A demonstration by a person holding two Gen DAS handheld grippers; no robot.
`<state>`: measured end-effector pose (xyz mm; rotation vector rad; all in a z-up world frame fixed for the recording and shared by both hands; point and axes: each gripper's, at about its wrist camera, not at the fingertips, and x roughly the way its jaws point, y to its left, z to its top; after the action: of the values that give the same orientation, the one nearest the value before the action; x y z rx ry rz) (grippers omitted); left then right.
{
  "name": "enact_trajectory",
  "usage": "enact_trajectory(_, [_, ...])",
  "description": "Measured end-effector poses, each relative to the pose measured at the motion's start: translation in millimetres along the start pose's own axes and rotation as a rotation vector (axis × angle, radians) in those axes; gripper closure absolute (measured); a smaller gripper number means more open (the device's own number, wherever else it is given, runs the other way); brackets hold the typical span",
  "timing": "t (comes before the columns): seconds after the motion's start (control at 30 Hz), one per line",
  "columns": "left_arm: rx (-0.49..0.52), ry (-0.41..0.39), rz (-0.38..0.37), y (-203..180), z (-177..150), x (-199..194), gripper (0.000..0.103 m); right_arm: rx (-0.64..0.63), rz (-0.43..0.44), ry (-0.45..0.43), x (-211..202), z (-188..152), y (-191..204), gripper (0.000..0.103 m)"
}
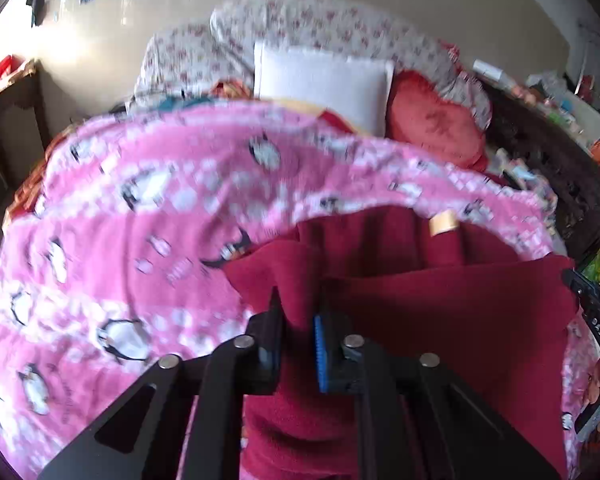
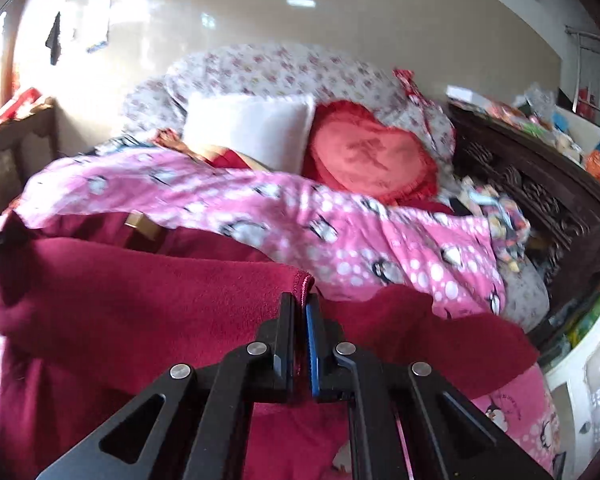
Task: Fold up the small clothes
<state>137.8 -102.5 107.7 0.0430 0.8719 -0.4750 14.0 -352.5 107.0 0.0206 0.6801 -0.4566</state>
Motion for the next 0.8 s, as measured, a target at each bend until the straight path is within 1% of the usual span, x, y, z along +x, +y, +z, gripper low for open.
enact_trajectory(0.03, [-0.01,0.012,0.003,1.8,-0.2,4.7,0.084,-0.002,-0.019,0.024,16.1,-2.2,1.5,0.098])
enact_trajectory(0.1, [-0.035,0.004,-0.014,7.6,-1.5,1.4,0.075,0.008,-0.018,0.07,32.2,-7.1,0.2,0.097])
enact_trajectory(0.13, [-0.048,-0.001,-0.028,12.0,-1.9,-3.9,0.063,0.01,-0.017,0.082,33.7,-9.5,-0.8,0.092])
enact_trajectory(0.17, [-0.059,-0.006,-0.036,17.2,-2.9,-11.7,0.049,0.027,-0.016,0.089,31.3,-9.9,-4.5,0.083])
enact_trajectory(0.2, [-0.066,-0.023,-0.04,22.7,-5.1,-21.5,0.043,0.053,0.006,0.082,23.8,-10.6,-9.4,0.076])
enact_trajectory(0.23, [-0.066,-0.048,-0.041,27.0,-8.1,-31.7,0.037,0.073,0.031,0.071,15.8,-13.1,-11.8,0.061])
enact_trajectory(0.27, [-0.063,-0.071,-0.03,32.5,-13.0,-43.6,0.032,0.093,0.067,0.056,5.3,-13.7,-14.7,0.042])
enact_trajectory(0.3, [-0.06,-0.078,-0.016,34.5,-16.1,-48.9,0.031,0.103,0.094,0.04,-5.2,-14.4,-15.5,0.036])
enact_trajectory(0.33, [-0.052,-0.079,-0.003,36.5,-21.9,-54.0,0.03,0.104,0.122,0.025,-14.9,-15.2,-13.4,0.033])
enact_trajectory(0.4, [-0.039,-0.057,0.009,36.3,-32.2,-53.6,0.03,0.075,0.206,0.017,-29.6,-18.3,-0.3,0.033])
enact_trajectory(0.47, [-0.048,-0.014,0.01,34.9,-43.7,-43.2,0.03,0.035,0.228,0.03,-28.6,-20.3,15.4,0.034])
enact_trajectory(0.5, [-0.054,0.017,0.013,33.0,-48.9,-33.9,0.03,0.025,0.217,0.031,-26.9,-21.4,19.2,0.036])
enact_trajectory(0.53, [-0.06,0.047,0.033,32.0,-53.1,-24.5,0.03,0.017,0.193,0.04,-18.4,-22.9,23.7,0.045])
enact_trajectory(0.57, [-0.07,0.073,0.068,31.4,-55.9,-13.9,0.03,0.024,0.18,0.057,-10.5,-25.4,24.7,0.056])
enact_trajectory(0.6, [-0.078,0.08,0.089,31.6,-57.4,-5.9,0.03,0.046,0.158,0.098,3.9,-28.0,22.9,0.058])
enact_trajectory(0.63, [-0.086,0.092,0.091,32.9,-57.6,-0.2,0.03,0.054,0.148,0.117,11.9,-29.8,20.1,0.061])
enact_trajectory(0.67, [-0.102,0.112,0.085,35.2,-56.8,3.4,0.03,0.044,0.135,0.116,15.9,-30.7,19.0,0.062])
enact_trajectory(0.7, [-0.12,0.12,0.082,37.2,-55.0,2.2,0.03,0.036,0.129,0.114,14.8,-29.8,18.0,0.062])
enact_trajectory(0.73, [-0.131,0.108,0.083,37.9,-53.0,-3.2,0.03,0.027,0.119,0.117,9.2,-28.4,17.3,0.062])
enact_trajectory(0.8, [-0.12,0.041,0.087,34.5,-46.9,-21.6,0.03,0.031,0.134,0.101,-7.6,-26.5,12.0,0.06])
